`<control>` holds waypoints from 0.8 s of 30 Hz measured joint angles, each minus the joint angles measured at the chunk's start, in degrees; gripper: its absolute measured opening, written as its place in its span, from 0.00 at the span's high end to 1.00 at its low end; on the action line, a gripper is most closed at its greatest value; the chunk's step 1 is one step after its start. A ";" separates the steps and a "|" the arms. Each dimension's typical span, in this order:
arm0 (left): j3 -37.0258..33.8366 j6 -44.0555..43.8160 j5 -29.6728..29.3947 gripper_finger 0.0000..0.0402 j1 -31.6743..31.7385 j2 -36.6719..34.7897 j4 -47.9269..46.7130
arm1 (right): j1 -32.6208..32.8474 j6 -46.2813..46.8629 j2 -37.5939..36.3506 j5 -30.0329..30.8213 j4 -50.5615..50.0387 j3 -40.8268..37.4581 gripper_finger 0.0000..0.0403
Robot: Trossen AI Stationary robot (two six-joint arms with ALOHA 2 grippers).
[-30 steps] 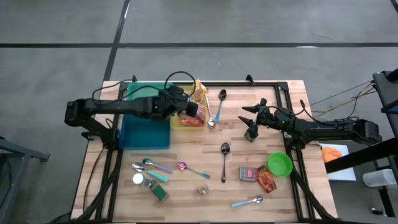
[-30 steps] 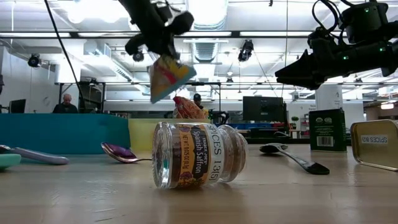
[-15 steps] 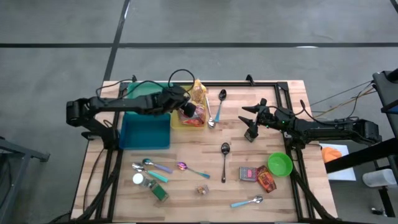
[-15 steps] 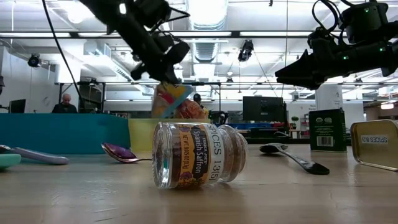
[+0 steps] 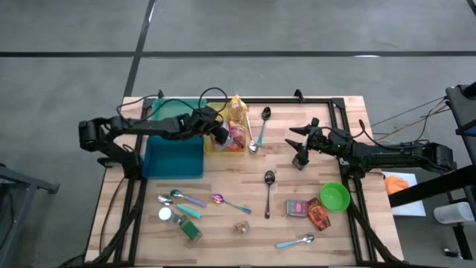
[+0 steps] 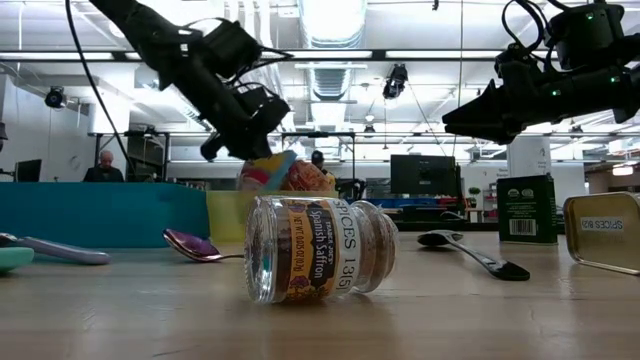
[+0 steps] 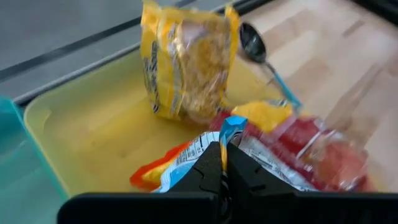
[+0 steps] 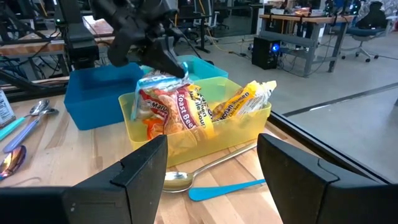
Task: Pick & Place Food Item
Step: Put the blue noodle pack into the yellow bin
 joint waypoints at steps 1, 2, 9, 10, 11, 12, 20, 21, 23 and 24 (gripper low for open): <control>-0.47 -0.10 0.07 0.98 0.00 0.00 0.02 | -0.01 0.00 0.00 0.01 0.02 0.00 0.39; -0.98 -0.12 0.28 0.98 0.03 0.00 0.39 | -0.01 0.00 0.00 -0.01 0.00 0.00 0.39; -2.40 -0.10 1.10 0.80 0.20 0.00 3.50 | -0.01 0.00 0.00 0.00 0.00 0.00 0.39; -2.40 -0.10 1.54 0.76 0.20 0.00 3.72 | -0.01 0.00 0.00 0.01 0.00 0.00 0.39; -2.38 -0.09 1.90 0.71 0.20 0.00 3.87 | -0.01 0.00 -0.02 0.01 0.00 0.00 0.39; -2.38 -0.08 2.18 0.67 0.20 0.00 3.97 | 0.01 0.00 0.00 -0.01 0.00 0.00 0.39; -2.40 -0.03 2.57 0.32 0.22 -0.02 4.55 | 0.01 0.00 0.00 -0.01 0.00 0.00 0.39; -2.40 0.01 2.57 0.29 0.22 -0.02 4.54 | 0.01 0.00 0.00 0.01 0.00 0.00 0.39; -2.40 0.06 2.58 0.22 0.20 -0.02 4.53 | 0.01 0.00 0.00 0.01 0.00 0.00 0.39; -2.40 0.07 2.59 0.20 0.20 -0.02 4.55 | 0.01 0.00 0.00 0.00 0.01 0.00 0.39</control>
